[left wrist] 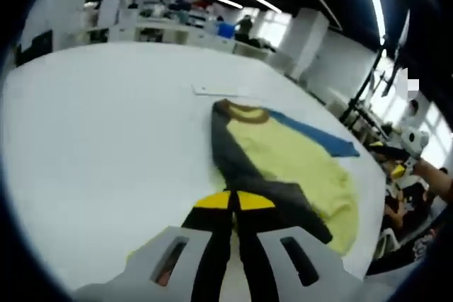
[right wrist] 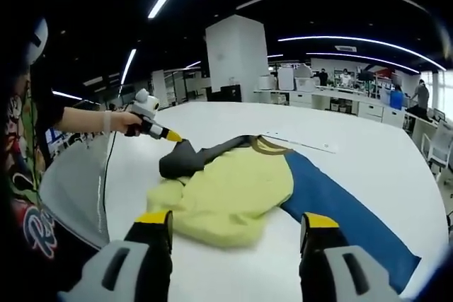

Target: Fold the garment on the visible template until the final outline fits inside the template.

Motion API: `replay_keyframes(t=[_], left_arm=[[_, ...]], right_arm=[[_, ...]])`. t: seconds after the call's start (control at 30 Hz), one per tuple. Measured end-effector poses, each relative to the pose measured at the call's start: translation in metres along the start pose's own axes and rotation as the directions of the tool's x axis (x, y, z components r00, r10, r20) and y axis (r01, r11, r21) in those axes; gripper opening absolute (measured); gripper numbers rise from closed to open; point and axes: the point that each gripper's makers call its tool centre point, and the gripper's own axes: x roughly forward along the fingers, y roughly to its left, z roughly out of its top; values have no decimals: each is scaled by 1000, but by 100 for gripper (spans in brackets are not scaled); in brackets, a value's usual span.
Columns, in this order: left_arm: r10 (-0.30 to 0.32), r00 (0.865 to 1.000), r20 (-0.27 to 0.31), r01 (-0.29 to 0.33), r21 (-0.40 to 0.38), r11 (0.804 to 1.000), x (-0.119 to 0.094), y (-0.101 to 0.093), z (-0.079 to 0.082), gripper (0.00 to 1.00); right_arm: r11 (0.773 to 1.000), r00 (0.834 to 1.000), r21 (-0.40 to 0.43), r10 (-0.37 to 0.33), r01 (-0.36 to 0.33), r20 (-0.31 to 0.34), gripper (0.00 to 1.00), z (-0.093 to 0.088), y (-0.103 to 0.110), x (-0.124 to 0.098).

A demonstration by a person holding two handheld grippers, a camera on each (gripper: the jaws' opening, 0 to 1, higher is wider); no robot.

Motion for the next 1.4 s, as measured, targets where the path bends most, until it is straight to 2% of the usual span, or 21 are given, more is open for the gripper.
replay_keyframes(t=[0.3, 0.5, 0.83, 0.97, 1.1, 1.13, 1.17, 1.27, 1.37, 1.4], left_arm=[[90, 995, 38, -89, -22, 996, -33, 44, 10, 0], [158, 986, 60, -156, -33, 987, -55, 77, 17, 0], [244, 968, 58, -240, -68, 968, -76, 122, 7, 0], [291, 955, 59, -284, -106, 953, -87, 143, 0, 0], [351, 934, 68, -338, -155, 928, -101, 169, -4, 0], [359, 931, 63, -347, -146, 926, -103, 175, -6, 0], [382, 922, 56, -370, -152, 916, -107, 181, -7, 0], [417, 907, 62, -401, -177, 899, -115, 191, -7, 0], [451, 890, 73, -429, -203, 880, -120, 215, -4, 0], [454, 888, 75, -432, -202, 879, -121, 220, -3, 0]], right_arm=[[1000, 1000, -11, 11, -11, -11, 73, 1, 5, 2], [1000, 1000, -16, 16, -17, -16, 73, 4, 6, 6], [999, 999, -31, 24, -25, -32, 73, 6, 9, 11], [999, 999, -32, 18, -19, -36, 73, 7, 8, 10], [999, 999, -31, 9, -10, -33, 72, 8, 8, 10], [999, 999, -34, 5, -6, -37, 72, 7, 7, 10], [999, 999, -42, -2, 0, -40, 72, 6, 6, 10], [999, 999, -38, -14, 13, -35, 71, 7, 5, 11], [999, 999, -24, -25, 25, -20, 71, 10, 3, 13], [999, 999, -25, -29, 28, -22, 71, 10, 2, 14]])
